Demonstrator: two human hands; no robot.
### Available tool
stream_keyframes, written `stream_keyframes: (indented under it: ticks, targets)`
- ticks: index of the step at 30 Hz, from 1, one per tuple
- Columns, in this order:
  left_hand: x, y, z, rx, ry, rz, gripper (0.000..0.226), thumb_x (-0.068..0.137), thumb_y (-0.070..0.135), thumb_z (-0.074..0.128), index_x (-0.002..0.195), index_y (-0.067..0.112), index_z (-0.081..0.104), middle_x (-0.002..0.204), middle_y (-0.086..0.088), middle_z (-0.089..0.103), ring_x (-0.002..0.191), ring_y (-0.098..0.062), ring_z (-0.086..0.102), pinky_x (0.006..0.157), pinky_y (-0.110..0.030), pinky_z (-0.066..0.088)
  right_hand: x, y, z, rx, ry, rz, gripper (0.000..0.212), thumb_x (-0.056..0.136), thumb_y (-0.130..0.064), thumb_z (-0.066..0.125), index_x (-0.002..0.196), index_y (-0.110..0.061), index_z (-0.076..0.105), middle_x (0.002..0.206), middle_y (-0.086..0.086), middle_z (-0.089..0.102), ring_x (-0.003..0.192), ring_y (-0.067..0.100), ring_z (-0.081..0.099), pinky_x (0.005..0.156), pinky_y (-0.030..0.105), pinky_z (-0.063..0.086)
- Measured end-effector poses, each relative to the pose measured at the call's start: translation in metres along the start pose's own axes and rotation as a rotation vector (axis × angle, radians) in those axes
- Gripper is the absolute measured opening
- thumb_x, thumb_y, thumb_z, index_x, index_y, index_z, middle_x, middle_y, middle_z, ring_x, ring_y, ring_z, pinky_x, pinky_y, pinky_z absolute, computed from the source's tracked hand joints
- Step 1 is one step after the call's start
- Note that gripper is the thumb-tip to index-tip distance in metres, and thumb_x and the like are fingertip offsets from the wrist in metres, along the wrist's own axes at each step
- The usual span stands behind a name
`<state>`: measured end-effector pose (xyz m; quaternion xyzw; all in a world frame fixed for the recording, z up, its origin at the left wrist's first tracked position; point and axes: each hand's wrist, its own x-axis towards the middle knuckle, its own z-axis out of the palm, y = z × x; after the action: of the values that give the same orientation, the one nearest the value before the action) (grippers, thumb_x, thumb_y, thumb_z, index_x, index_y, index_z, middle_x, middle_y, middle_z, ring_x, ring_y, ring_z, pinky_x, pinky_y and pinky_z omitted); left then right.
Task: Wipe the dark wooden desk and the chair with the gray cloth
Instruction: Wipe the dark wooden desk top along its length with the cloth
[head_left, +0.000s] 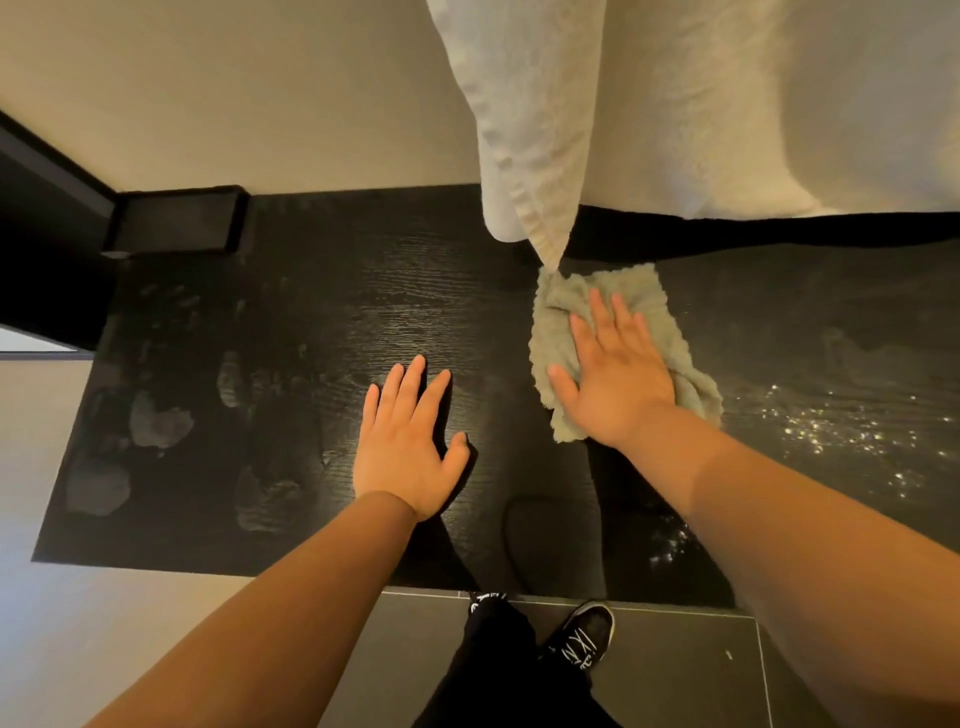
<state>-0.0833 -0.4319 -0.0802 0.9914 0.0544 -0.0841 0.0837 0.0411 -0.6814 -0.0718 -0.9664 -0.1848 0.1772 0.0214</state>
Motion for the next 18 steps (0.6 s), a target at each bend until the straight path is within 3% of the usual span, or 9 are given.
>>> stream_keyframes:
  ticks: [5, 7, 11, 15, 18]
  targets:
    - [0.000, -0.001, -0.001, -0.008, 0.000, 0.001, 0.077, 0.096, 0.059, 0.040, 0.166, 0.032, 0.022, 0.177, 0.001, 0.006, 0.163, -0.023, -0.001, 0.131, -0.052, 0.005, -0.054, -0.019, 0.030, -0.019, 0.023, -0.364, 0.078, 0.102, -0.066, 0.024, 0.163, -0.018, 0.031, 0.175, 0.006, -0.005, 0.161, 0.026, -0.012, 0.130, 0.046, -0.002]
    - [0.001, -0.001, 0.000, 0.000, 0.006, 0.003, 0.077, 0.096, 0.059, 0.039, 0.166, 0.032, 0.022, 0.177, 0.000, 0.006, 0.163, -0.023, 0.000, 0.131, -0.052, 0.006, -0.048, -0.005, 0.023, -0.042, -0.032, -0.428, 0.080, 0.101, -0.071, 0.027, 0.164, -0.022, 0.030, 0.175, 0.001, -0.009, 0.161, 0.021, -0.016, 0.130, 0.043, -0.007]
    - [0.002, 0.000, -0.001, -0.012, 0.008, 0.006, 0.077, 0.095, 0.059, 0.039, 0.166, 0.032, 0.023, 0.177, 0.001, 0.007, 0.163, -0.024, 0.001, 0.131, -0.051, 0.005, 0.008, 0.012, -0.006, -0.071, -0.035, -0.271, 0.086, 0.099, -0.075, 0.020, 0.169, -0.025, 0.006, 0.173, 0.001, -0.022, 0.158, 0.022, -0.025, 0.128, 0.041, -0.015]
    - [0.000, 0.001, -0.003, -0.004, -0.018, -0.002, 0.077, 0.096, 0.058, 0.037, 0.167, 0.034, 0.019, 0.177, 0.002, 0.002, 0.163, -0.023, -0.004, 0.132, -0.051, 0.003, 0.035, -0.004, -0.014, -0.007, -0.036, -0.066, 0.087, 0.099, -0.072, 0.012, 0.168, -0.021, 0.001, 0.174, 0.006, -0.020, 0.159, 0.027, -0.023, 0.129, 0.046, -0.012]
    - [0.001, 0.000, -0.003, 0.005, -0.026, 0.001, 0.076, 0.097, 0.057, 0.038, 0.167, 0.033, 0.018, 0.177, 0.000, 0.002, 0.163, -0.025, -0.003, 0.131, -0.052, 0.004, -0.006, -0.022, 0.003, 0.011, -0.064, -0.189, 0.083, 0.101, -0.069, 0.015, 0.168, -0.021, 0.005, 0.172, 0.006, -0.024, 0.157, 0.027, -0.029, 0.128, 0.046, -0.015]
